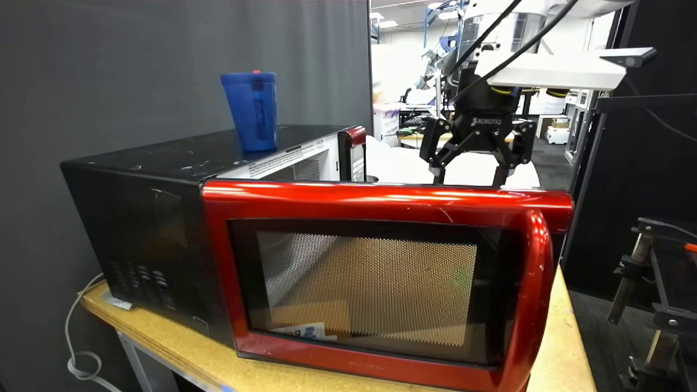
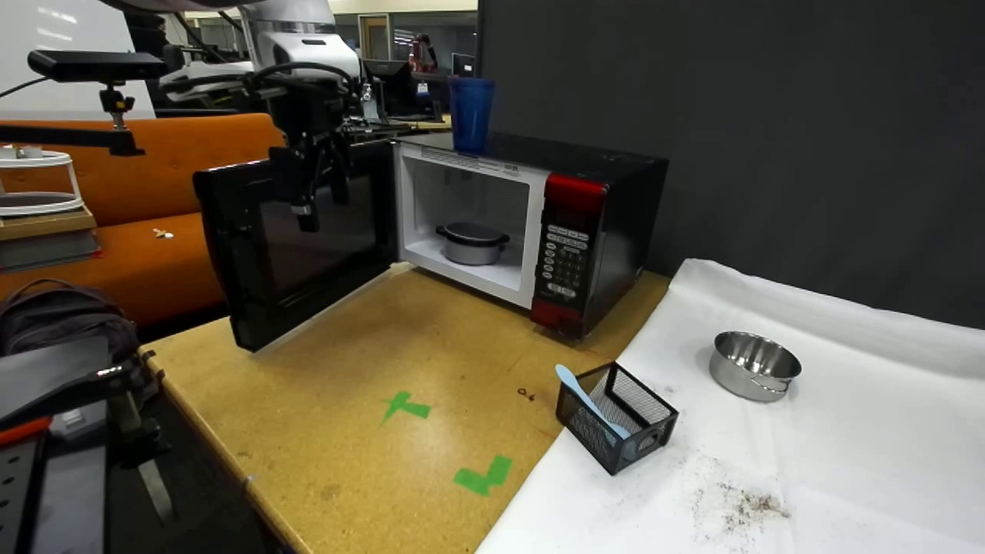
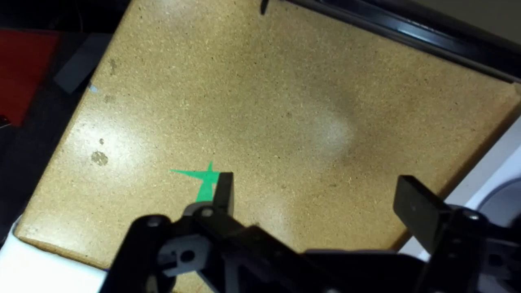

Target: Open the microwave

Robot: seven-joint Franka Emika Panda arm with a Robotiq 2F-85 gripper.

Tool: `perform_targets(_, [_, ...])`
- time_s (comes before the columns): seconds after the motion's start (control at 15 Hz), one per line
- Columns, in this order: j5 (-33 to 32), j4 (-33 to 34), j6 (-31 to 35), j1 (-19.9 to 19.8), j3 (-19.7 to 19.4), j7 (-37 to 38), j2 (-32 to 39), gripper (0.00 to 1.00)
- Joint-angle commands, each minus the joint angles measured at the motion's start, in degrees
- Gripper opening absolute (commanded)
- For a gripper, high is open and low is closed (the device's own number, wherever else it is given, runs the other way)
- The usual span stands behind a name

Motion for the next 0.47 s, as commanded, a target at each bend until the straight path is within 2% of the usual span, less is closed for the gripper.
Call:
perform_targets(0.0, [-8.68, -0.36, 4.03, 0.23, -1.62, 8.81, -0.31, 1.0])
perform_targets(0.2, [-16.03, 0.18, 2.74, -0.19, -2.8, 15.69, -1.16, 1.0])
perform_targets(0.4, [-17.57, 0.56, 1.14, -0.48, -3.51, 17.7, -2.62, 1.0])
